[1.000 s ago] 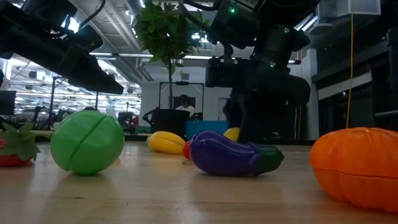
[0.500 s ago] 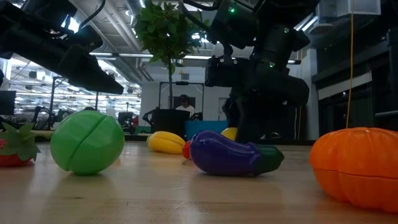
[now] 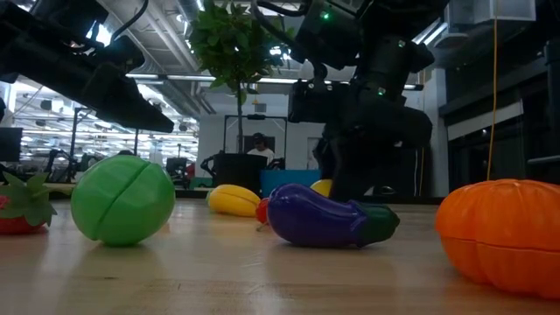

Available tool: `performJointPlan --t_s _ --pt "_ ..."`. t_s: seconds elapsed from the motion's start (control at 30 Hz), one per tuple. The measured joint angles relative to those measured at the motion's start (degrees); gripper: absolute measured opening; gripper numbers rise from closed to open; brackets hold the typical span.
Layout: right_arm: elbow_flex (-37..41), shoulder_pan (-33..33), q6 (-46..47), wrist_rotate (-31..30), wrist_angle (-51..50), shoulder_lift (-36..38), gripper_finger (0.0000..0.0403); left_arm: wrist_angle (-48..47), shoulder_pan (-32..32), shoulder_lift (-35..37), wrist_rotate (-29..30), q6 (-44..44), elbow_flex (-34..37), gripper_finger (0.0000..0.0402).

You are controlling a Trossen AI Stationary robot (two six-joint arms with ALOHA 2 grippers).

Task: Pick and placing Produce into tupperware
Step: Put the yellow lemon into the blue container

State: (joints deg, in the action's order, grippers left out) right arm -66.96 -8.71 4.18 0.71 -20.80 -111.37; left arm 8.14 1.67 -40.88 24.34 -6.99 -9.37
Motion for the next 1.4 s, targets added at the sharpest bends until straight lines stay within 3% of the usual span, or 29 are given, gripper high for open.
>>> performJointPlan --t_s 0.37,0.7,1.03,1.2,1.4 --pt "-0.6 0.7 3.0 0.1 -0.9 2.0 0.0219 0.0 0.0 0.0 0.0 0.0 0.0 0.0265" --pt "-1.4 1.1 3.2 0.3 -7.4 12.6 0.0219 0.0 0.0 0.0 0.0 0.0 0.0 0.0265" --pt "-1.0 1.2 4.8 -11.3 -21.9 24.3 0.0219 0.0 0.0 0.0 0.0 0.0 0.0 0.0265" --pt "4.6 1.4 5.8 -13.3 -21.0 31.2 0.0219 0.3 0.0 0.0 0.0 0.0 0.0 0.0265" --pt "16.9 2.7 7.8 -14.7 -13.4 41.1 0.0219 0.5 0.0 0.0 0.0 0.0 0.0 0.0265"
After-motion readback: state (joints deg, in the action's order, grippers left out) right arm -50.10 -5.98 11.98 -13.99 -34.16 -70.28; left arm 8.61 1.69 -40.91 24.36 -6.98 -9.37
